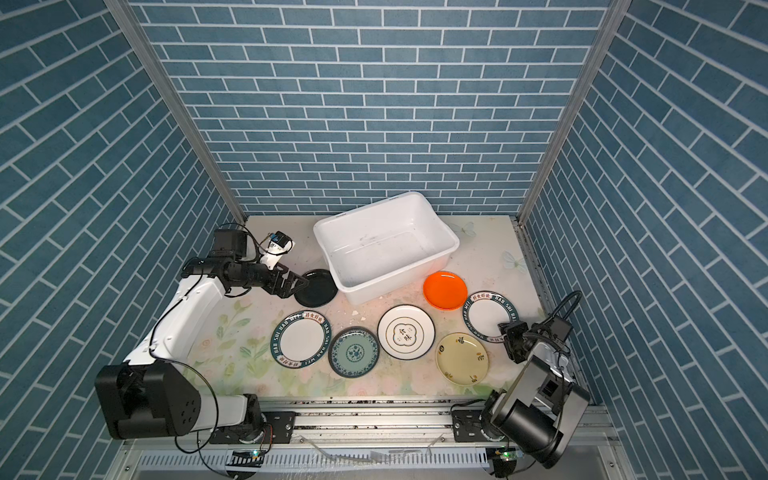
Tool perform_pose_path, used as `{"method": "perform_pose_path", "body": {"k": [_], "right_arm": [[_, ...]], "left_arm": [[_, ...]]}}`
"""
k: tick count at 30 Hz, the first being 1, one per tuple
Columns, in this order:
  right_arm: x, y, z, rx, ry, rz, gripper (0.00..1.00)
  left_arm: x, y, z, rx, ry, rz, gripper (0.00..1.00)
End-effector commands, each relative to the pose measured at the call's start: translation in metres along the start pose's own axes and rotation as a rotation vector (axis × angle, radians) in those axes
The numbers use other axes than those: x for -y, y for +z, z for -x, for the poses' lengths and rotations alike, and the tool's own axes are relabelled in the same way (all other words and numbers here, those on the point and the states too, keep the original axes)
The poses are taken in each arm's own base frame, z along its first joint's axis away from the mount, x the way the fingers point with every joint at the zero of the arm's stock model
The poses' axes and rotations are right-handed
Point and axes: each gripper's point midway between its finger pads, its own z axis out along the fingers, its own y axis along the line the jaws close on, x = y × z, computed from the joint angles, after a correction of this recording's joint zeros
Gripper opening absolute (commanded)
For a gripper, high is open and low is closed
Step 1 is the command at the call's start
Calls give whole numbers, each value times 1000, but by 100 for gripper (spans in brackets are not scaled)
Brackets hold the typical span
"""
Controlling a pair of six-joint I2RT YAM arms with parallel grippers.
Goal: Place the plates into the plastic bin on the countertop
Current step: 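Close the right gripper on the green-rimmed plate's edge, tilting it up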
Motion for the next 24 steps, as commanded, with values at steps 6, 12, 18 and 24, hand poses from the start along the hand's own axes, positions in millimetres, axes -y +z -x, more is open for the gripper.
{"method": "perform_pose_path", "body": {"k": [6,12,18,24], "right_arm": [[36,5,-31,-92,89,-116,47],[36,5,-31,-88,87,-112,42],[35,4,-30,-84,86,-107,39],[35,3,-29,-77,84,-105,30]], "left_arm": [[8,1,2,38,-9,-30,100],[9,1,1,47,-9,-32,100],[10,2,2,66,-14,-35,100],[10,5,3,78,-25,-42,100]]}}
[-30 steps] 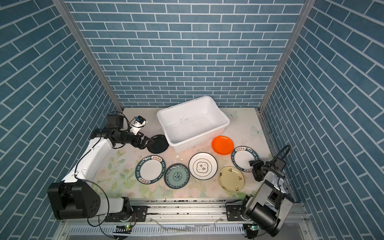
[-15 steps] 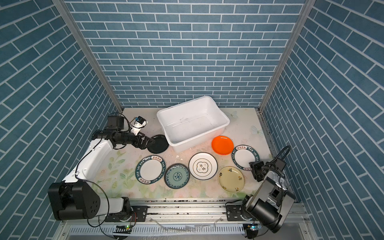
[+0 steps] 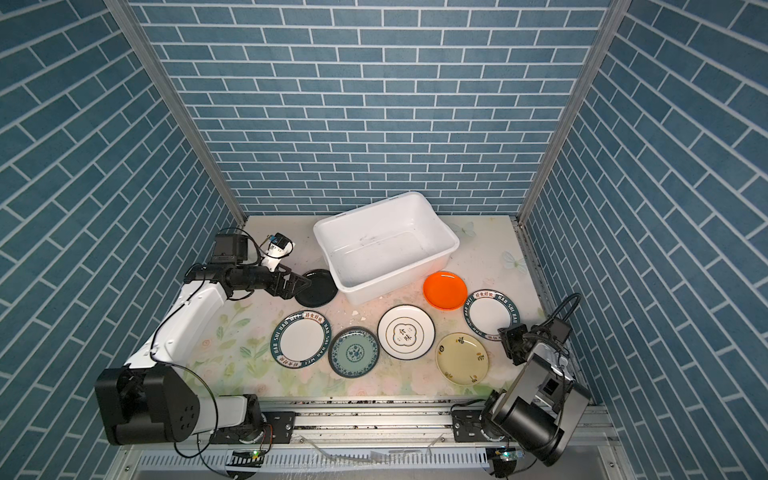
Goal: Place the plates into the plastic bin on the countertop
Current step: 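Close the right gripper on the green-rimmed plate's edge, tilting it up, then lift the green-rimmed plate with the right gripper toward the bin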
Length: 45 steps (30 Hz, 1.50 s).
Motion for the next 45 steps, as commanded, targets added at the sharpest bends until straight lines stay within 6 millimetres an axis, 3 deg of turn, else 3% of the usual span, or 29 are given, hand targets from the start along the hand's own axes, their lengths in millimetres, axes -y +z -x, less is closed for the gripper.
{"method": "perform_pose_path", "body": {"k": [1,10,37,45], "right_arm": [[28,3,-24,-65,68,-96,30],[27,-1,-22,-40,59,-92,20],[3,-13,-9,39,13,-6,3],[-15,-33,2,126,-15,24,0]], "left_arm": [[6,0,3,26,3,-20,100],[9,-3,7,38,-5,-22,100],[17,-14,25,65,20,-10,100],[21,-22,29,75,38,-1,100]]}}
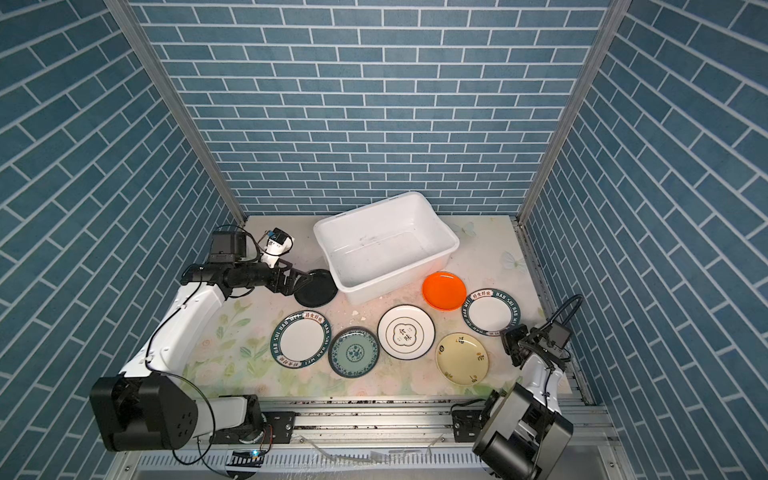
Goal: Place the plates into the plastic bin on the countertop
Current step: 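Lift the green-rimmed plate with the right gripper toward the bin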
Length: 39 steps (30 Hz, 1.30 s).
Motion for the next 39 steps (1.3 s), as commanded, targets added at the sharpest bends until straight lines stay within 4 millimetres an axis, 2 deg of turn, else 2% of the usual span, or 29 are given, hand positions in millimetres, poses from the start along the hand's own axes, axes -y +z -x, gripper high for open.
{"method": "perform_pose_path", "body": {"k": [1,25,30,39], "right_arm": [[-3,-11,6,43,12,-26,0],[-74,-59,32,135,-129,99,0],[-100,-75,35,134,-185,154,0],[-140,-89,44,121,-201,268,0]], "left_arm": [[9,-11,11,21,25,3,100],[22,-31,26,47,46,2,100],[24,-37,30,51,61,15,99],[28,-45,39,61,70,25,100]]}}
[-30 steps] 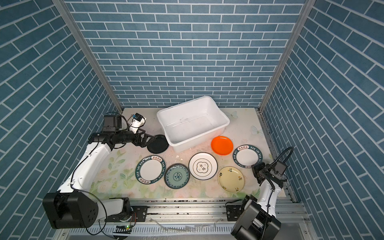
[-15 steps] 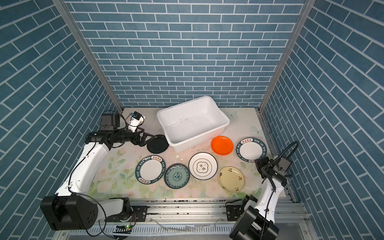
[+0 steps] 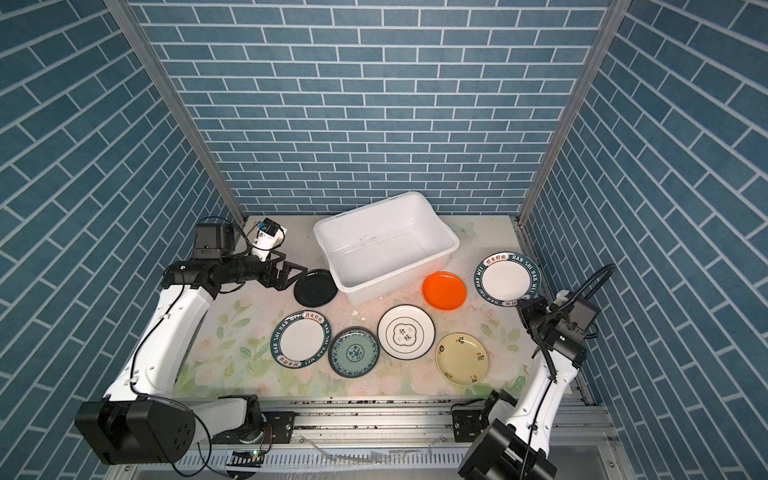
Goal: Place the plates into the plastic bin on the countertop
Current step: 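Lift the green-rimmed plate with the right gripper toward the bin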
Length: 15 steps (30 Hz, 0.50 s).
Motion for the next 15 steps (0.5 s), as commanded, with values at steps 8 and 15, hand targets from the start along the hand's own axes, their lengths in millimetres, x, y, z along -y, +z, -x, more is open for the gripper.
{"method": "perform_pose_path", "body": {"k": [8,15], "right_arm": [[-84,-9,15,22,-109,172,0],[-133,7,-12,-56,-203,234,0]], "left_arm": [[7,-21,23,16,32,33,100],[11,-31,40,29,51,54,100]]}}
